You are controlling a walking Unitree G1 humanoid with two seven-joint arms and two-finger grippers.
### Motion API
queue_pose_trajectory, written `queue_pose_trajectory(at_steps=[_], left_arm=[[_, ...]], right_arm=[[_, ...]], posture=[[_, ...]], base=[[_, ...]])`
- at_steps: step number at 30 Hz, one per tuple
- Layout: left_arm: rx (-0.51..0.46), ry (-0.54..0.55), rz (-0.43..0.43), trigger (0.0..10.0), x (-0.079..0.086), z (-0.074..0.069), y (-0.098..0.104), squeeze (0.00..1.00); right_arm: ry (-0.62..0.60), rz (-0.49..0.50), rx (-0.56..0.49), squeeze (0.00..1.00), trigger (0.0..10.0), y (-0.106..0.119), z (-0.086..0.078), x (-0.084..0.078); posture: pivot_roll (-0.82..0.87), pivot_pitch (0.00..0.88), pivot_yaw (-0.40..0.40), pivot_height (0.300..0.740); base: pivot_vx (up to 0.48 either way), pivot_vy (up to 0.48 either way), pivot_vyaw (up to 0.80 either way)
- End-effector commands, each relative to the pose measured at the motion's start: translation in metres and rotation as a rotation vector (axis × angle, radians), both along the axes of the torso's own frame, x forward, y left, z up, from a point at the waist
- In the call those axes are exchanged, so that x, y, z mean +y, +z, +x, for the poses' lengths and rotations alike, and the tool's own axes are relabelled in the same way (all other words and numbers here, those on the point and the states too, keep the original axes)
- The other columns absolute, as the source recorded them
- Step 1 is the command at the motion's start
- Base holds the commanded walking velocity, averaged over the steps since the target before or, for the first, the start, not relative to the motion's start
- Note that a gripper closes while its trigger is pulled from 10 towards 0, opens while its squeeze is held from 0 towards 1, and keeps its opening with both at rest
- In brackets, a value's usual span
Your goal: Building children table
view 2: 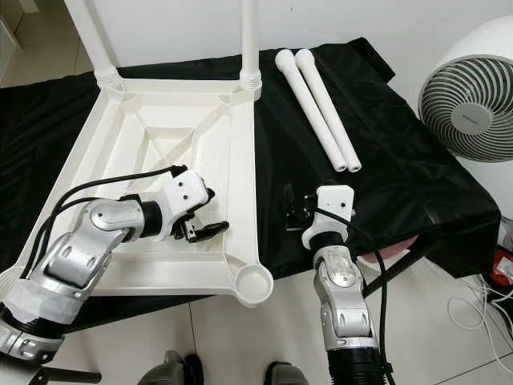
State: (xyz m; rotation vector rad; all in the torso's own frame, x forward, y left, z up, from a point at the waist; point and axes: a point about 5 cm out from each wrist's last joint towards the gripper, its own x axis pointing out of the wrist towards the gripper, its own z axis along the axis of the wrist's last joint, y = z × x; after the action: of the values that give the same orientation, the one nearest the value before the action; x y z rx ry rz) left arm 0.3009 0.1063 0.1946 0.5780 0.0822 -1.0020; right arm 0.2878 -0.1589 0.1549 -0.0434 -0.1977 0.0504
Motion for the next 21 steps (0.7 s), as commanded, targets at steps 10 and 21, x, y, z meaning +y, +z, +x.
queue_pose_trajectory(at_steps=[10,21], left_arm=[[0.105,-0.134,0.072,10.0,0.02,-0.036,-0.014,0.0],[0.131,-0.143,0.112,10.0,0.004,-0.041,-0.038,0.0]], right_arm=[[0.01,-0.008,0.01,0.0,10.0,-0.003,0.002,0.002],[0.024,-0.018,0.005,0.0,10.0,-0.001,0.004,0.003]], posture=[[-0.06,0.144,0.044,0.74],[-0.07,0.137,0.039,0.74]], base=[[0.0,0.0,0.0],[0.0,0.0,0.0]])
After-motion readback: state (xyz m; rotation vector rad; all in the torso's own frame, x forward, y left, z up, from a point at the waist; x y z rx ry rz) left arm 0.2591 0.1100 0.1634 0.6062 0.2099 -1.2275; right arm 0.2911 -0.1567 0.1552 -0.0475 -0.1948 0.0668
